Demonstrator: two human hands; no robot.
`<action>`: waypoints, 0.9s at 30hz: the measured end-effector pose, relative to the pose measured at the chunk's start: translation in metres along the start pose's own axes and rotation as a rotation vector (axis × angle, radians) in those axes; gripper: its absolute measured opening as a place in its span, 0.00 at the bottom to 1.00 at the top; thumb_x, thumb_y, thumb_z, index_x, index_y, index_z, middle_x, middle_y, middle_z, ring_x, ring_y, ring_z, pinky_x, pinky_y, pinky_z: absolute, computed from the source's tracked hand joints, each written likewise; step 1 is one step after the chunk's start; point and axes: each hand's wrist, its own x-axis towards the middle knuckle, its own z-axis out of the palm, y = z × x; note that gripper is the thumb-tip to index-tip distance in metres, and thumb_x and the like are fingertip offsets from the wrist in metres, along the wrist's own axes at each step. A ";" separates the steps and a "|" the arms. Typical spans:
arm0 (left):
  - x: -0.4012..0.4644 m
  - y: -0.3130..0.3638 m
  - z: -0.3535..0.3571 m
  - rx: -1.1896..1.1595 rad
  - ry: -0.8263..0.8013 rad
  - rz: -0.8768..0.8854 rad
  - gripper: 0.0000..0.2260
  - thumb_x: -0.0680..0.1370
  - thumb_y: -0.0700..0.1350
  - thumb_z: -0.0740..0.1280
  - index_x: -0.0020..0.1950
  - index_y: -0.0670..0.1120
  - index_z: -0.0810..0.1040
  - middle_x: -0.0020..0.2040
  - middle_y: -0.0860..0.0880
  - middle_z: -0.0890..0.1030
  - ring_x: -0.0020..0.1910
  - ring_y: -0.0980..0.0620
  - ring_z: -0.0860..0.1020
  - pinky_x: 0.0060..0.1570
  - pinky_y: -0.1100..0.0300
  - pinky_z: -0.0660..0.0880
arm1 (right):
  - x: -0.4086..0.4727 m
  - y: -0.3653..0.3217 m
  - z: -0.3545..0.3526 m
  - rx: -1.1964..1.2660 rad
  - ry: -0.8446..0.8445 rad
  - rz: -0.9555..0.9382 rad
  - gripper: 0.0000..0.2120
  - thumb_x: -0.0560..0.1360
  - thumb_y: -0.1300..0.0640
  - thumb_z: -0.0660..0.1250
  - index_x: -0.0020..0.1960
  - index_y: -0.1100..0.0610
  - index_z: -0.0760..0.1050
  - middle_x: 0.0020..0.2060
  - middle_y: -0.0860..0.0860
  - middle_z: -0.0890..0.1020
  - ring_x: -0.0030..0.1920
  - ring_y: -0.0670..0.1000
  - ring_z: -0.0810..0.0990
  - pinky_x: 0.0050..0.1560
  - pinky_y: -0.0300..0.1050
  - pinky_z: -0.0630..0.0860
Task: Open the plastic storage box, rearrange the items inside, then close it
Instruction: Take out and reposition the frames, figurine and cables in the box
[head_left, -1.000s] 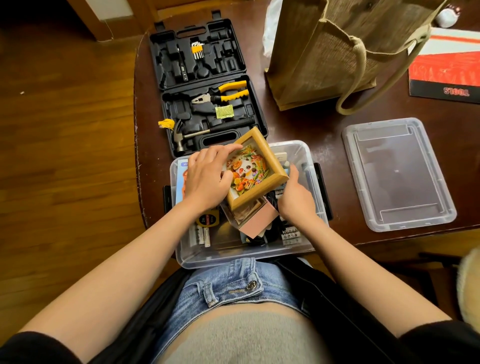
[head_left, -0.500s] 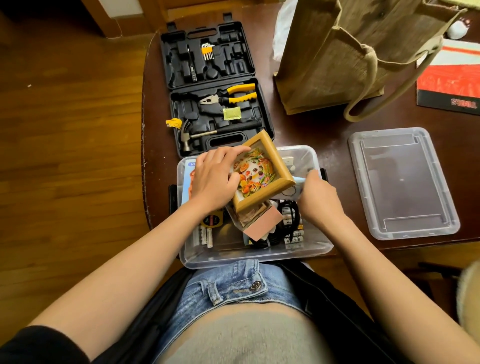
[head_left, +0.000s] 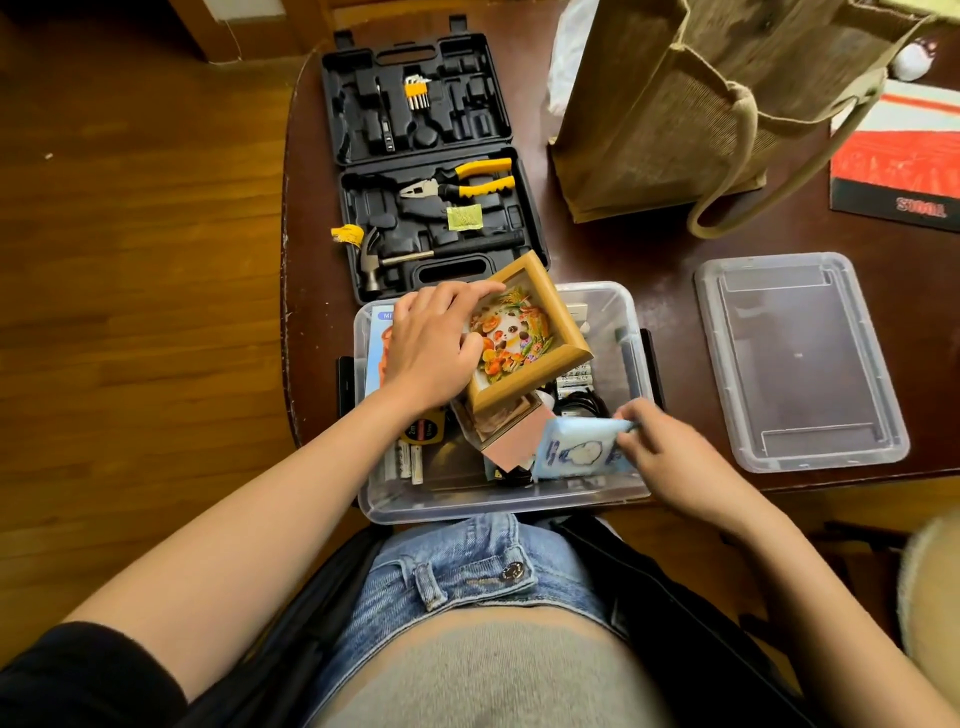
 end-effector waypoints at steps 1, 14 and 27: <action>0.000 0.000 0.000 -0.002 0.005 0.001 0.24 0.71 0.45 0.57 0.67 0.58 0.69 0.59 0.53 0.76 0.59 0.52 0.70 0.64 0.55 0.56 | -0.001 -0.003 0.007 -0.016 -0.026 -0.038 0.02 0.80 0.57 0.58 0.51 0.51 0.65 0.38 0.50 0.77 0.39 0.53 0.76 0.36 0.46 0.68; -0.001 0.001 0.001 0.013 0.004 0.013 0.24 0.71 0.44 0.57 0.67 0.57 0.69 0.60 0.54 0.76 0.59 0.52 0.70 0.63 0.55 0.57 | 0.054 -0.026 0.030 -0.337 0.143 0.024 0.06 0.77 0.57 0.61 0.49 0.59 0.73 0.43 0.54 0.80 0.40 0.54 0.77 0.34 0.41 0.68; -0.001 0.000 -0.001 0.008 -0.023 0.019 0.25 0.71 0.45 0.56 0.68 0.57 0.69 0.61 0.53 0.75 0.59 0.51 0.70 0.63 0.54 0.56 | 0.063 -0.041 0.011 -0.784 0.031 0.069 0.03 0.75 0.61 0.62 0.47 0.56 0.73 0.44 0.51 0.79 0.41 0.54 0.76 0.37 0.44 0.68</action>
